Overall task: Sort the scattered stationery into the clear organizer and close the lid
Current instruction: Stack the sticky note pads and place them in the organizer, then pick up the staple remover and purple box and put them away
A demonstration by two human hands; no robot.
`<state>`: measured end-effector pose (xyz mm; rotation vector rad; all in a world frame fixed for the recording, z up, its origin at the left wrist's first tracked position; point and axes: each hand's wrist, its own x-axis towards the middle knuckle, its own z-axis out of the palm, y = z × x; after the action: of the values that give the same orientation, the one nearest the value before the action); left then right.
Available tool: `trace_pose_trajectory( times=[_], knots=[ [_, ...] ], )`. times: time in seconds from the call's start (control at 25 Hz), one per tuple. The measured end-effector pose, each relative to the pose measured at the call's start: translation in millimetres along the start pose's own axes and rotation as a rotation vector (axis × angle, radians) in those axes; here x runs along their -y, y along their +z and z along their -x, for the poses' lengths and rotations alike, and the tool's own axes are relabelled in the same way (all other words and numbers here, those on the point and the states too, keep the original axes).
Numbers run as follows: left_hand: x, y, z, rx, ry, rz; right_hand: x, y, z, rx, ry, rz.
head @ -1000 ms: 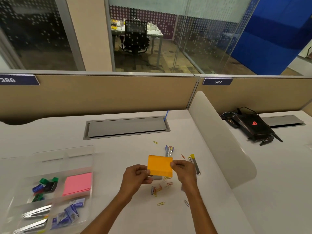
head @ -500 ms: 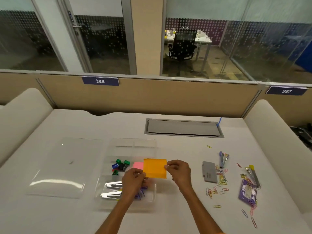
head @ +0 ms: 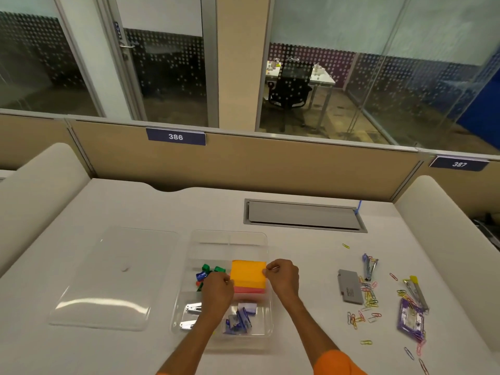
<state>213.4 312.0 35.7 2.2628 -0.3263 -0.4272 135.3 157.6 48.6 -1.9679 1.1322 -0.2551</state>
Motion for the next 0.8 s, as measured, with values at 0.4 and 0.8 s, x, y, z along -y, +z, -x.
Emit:
trace_pose_trajectory(
  times=[0.4,0.8],
  knots=[
    [-4.9,1.9,-3.5,-0.047,0.249,-0.026,-15.5,-30.7,1.4,-0.057,-0.074,0.103],
    [-78.3,97.3,15.3,0.207,0.512,0.054,-94.8,-123.6,4.2,-0.175,0.096,0.104]
  ],
)
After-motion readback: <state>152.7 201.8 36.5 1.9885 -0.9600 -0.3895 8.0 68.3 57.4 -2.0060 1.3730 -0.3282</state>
